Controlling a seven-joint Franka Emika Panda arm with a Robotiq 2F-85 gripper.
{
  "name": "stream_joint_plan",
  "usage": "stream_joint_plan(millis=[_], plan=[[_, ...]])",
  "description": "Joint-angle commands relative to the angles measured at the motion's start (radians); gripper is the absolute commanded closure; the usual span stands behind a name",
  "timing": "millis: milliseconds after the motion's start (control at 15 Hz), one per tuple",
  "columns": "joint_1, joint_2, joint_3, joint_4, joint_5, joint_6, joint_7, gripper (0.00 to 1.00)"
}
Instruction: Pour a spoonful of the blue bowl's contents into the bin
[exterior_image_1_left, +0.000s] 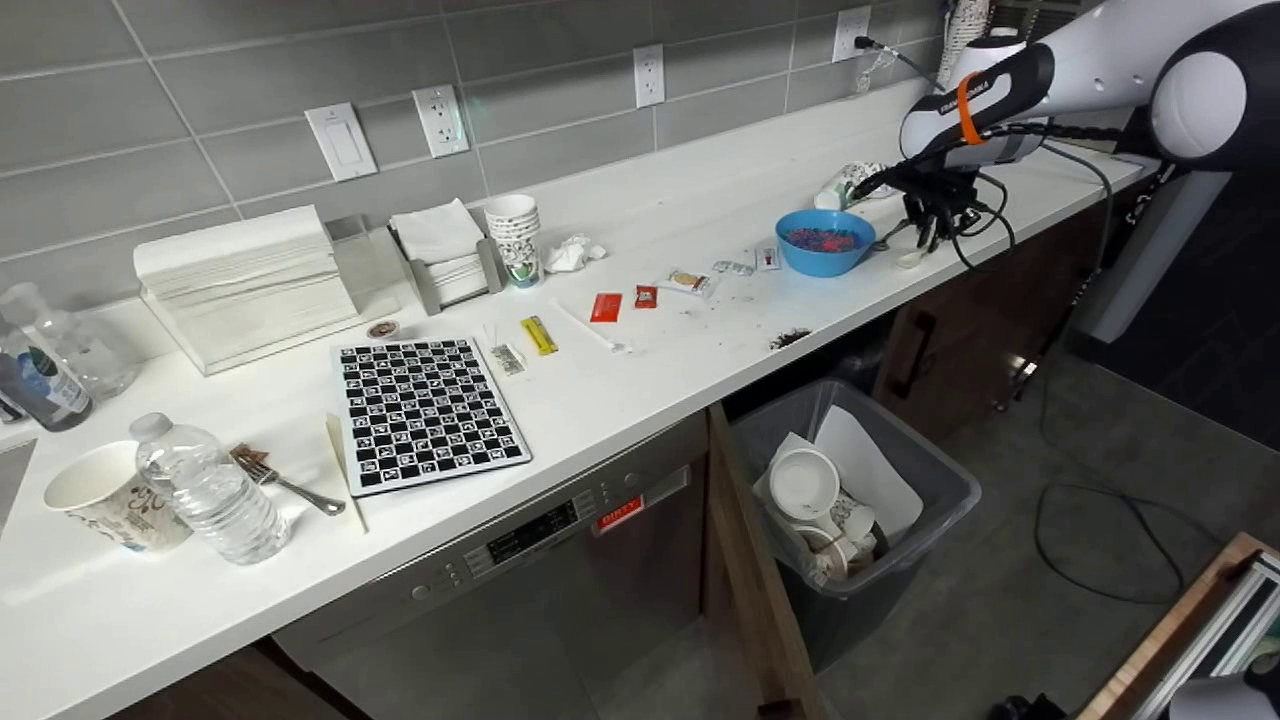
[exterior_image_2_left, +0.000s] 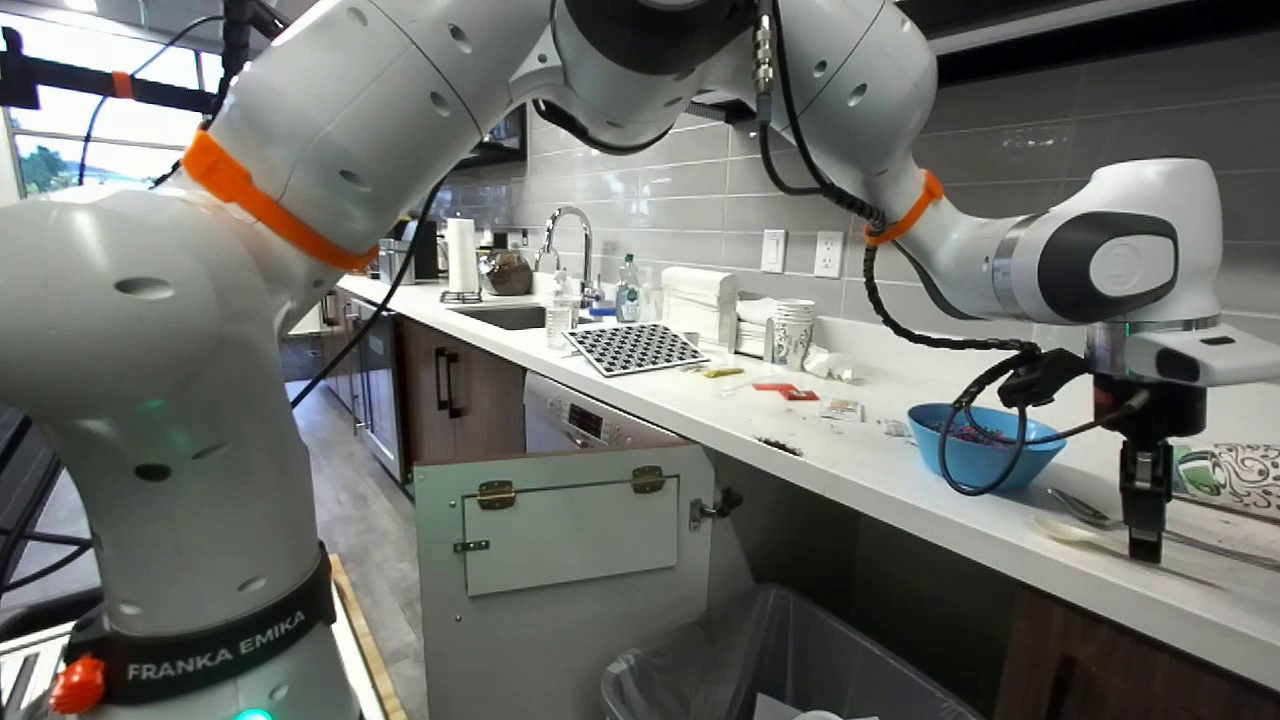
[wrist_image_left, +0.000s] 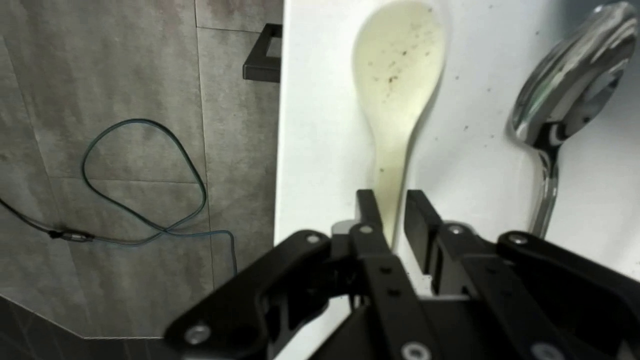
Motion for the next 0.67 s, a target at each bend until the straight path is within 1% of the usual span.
stream_joint_plan(millis=[0, 267, 400, 467, 600], plan=[[-0.004, 0.032, 0.000, 0.063, 0.018, -0.039, 0.031, 0.45], [0.020, -0.005, -0.022, 0.041, -0.009, -0.026, 0.061, 0.16], [0.037, -0.045, -0.039, 0.013, -0.040, -0.030, 0.053, 0.02], [0.036, -0.066, -0.033, -0.002, -0.048, -0.031, 0.018, 0.00], [0.056, -0.122, -0.043, -0.049, -0.097, -0.037, -0.041, 0.00]])
